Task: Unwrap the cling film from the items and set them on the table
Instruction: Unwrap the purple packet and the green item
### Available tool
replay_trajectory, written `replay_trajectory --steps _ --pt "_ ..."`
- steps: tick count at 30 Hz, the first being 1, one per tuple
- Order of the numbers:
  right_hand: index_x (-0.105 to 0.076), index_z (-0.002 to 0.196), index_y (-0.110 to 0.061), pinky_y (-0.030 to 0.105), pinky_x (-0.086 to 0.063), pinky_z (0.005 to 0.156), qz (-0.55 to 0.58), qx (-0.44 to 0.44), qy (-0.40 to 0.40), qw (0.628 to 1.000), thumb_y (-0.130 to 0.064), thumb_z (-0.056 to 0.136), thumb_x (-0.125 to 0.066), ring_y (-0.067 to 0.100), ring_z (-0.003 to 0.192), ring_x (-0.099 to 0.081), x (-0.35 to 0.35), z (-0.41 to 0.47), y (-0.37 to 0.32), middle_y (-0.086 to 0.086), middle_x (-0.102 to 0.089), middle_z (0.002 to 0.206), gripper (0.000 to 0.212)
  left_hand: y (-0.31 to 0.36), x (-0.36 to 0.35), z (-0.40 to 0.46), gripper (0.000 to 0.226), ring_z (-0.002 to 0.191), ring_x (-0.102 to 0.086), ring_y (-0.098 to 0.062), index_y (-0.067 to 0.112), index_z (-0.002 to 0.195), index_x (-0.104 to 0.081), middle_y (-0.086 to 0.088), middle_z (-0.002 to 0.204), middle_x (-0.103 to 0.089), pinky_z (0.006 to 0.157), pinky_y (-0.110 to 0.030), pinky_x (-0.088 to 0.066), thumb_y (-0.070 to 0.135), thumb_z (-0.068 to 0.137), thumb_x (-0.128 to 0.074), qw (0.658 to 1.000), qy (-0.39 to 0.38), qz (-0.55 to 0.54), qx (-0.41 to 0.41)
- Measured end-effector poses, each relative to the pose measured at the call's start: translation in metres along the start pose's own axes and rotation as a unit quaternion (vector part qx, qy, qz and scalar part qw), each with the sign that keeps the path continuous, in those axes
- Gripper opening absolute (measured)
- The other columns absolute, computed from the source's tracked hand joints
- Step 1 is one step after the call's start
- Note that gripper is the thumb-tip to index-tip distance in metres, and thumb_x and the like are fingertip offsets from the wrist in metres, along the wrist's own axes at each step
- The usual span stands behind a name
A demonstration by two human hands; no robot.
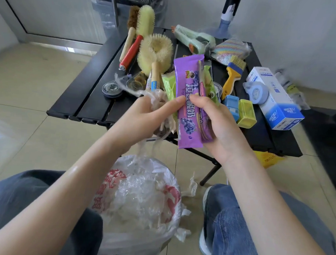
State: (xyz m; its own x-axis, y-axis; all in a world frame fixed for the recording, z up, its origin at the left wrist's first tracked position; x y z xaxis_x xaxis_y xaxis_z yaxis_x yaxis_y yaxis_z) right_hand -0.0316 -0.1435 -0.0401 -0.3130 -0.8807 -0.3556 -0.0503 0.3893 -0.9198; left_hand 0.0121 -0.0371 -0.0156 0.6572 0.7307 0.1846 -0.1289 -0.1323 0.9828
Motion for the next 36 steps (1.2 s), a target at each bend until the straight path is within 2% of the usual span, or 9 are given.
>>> replay_trajectory --steps 7,11,16,21,26,30,33,35,36 --pt "-0.064 0.109 -0.013 0.040 -0.057 0.085 -0.119 0.091 0.084 0.985 -0.019 0.085 -0.071 0.020 0.089 -0.071 0.015 0.006 -0.030 0.006 -0.073 0.097 0.026 0.009 -0.003 0.015 0.048 0.032 -0.028 -0.002 0.024 0.049 -0.053 0.015 0.035 -0.035 0.038 -0.014 -0.025 0.027 0.096 -0.055 0.998 0.057 -0.021 0.001" --pt "-0.054 0.115 -0.014 0.038 -0.057 0.082 -0.163 0.119 0.129 0.971 -0.019 0.084 -0.072 0.015 0.085 -0.071 0.029 0.012 -0.054 0.004 -0.072 0.096 0.036 0.025 -0.003 0.035 0.027 0.038 -0.037 -0.003 0.022 0.067 -0.058 0.015 0.041 -0.047 0.040 -0.015 -0.031 0.030 0.093 -0.061 0.997 0.074 -0.022 -0.013" --pt "-0.062 0.105 -0.016 0.020 -0.053 0.060 -0.190 0.093 0.130 0.969 -0.023 0.089 -0.065 0.004 0.071 -0.069 0.041 0.037 -0.074 -0.002 -0.071 0.088 0.018 0.029 -0.003 0.078 0.044 0.048 -0.046 -0.006 0.006 0.090 -0.058 -0.001 0.070 -0.054 0.048 -0.021 -0.040 0.049 0.086 -0.063 0.996 0.070 0.040 0.037" --pt "-0.066 0.095 -0.020 0.047 -0.054 0.091 -0.210 0.073 0.140 0.965 -0.025 0.089 -0.063 0.022 0.093 -0.070 0.057 0.073 -0.090 0.008 -0.072 0.099 0.009 0.045 -0.014 0.112 0.030 0.046 -0.046 0.000 0.019 0.080 -0.047 0.007 0.063 -0.050 0.039 -0.009 -0.035 0.043 0.089 -0.062 0.997 0.026 0.047 0.049" --pt "-0.062 0.103 -0.014 0.053 -0.054 0.089 -0.195 0.072 0.172 0.963 -0.018 0.086 -0.067 0.029 0.096 -0.069 0.077 0.109 -0.101 0.014 -0.070 0.104 0.018 0.039 -0.014 0.146 0.027 0.062 -0.046 -0.002 0.023 0.086 -0.045 0.009 0.077 -0.048 0.051 -0.015 -0.038 0.046 0.090 -0.059 0.994 0.010 0.093 0.063" --pt "-0.043 0.116 -0.014 0.054 -0.054 0.086 -0.211 0.063 0.218 0.951 -0.019 0.081 -0.066 0.027 0.099 -0.066 0.094 0.142 -0.101 0.012 -0.064 0.107 0.042 0.033 0.000 0.166 0.055 0.072 -0.053 -0.006 0.007 0.133 -0.041 -0.005 0.112 -0.058 0.059 -0.021 -0.046 0.040 0.092 -0.058 0.988 0.046 0.136 0.060" --pt "-0.036 0.129 -0.009 0.041 -0.057 0.082 -0.251 0.029 0.223 0.941 -0.013 0.088 -0.060 0.018 0.092 -0.061 0.100 0.158 -0.093 0.005 -0.056 0.099 0.048 0.024 0.007 0.176 0.054 0.053 -0.042 -0.006 0.014 0.141 -0.039 -0.003 0.091 -0.057 0.052 -0.021 -0.041 0.032 0.093 -0.056 0.987 0.056 0.140 0.054" --pt "-0.029 0.137 -0.002 0.017 -0.049 0.063 -0.326 0.028 0.225 0.918 -0.011 0.092 -0.056 0.009 0.078 -0.050 0.102 0.166 -0.090 0.001 -0.048 0.100 0.053 0.017 0.012 0.180 0.049 0.055 -0.044 -0.010 0.015 0.139 -0.042 0.001 0.079 -0.051 0.061 -0.029 -0.047 0.029 0.093 -0.055 0.988 0.063 0.132 0.058" --pt "-0.028 0.137 0.000 0.016 -0.044 0.057 -0.355 0.035 0.222 0.907 -0.011 0.093 -0.054 0.011 0.078 -0.050 0.103 0.170 -0.088 0.004 -0.047 0.102 0.052 0.014 0.015 0.180 0.048 0.062 -0.048 -0.012 0.015 0.138 -0.043 0.001 0.080 -0.052 0.068 -0.034 -0.052 0.028 0.093 -0.055 0.988 0.069 0.126 0.059"
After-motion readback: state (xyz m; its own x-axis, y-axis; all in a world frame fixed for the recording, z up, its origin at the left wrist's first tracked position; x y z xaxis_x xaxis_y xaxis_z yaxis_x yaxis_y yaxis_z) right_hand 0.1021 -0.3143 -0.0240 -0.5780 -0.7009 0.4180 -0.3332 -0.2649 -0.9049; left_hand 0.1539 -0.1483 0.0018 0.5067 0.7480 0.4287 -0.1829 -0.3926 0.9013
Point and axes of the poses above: each hand's wrist, its own z-axis towards the middle knuckle, its own x-axis out of the back of the hand, y = z × x, the point moved 9 cm from there along z, towards the middle knuckle
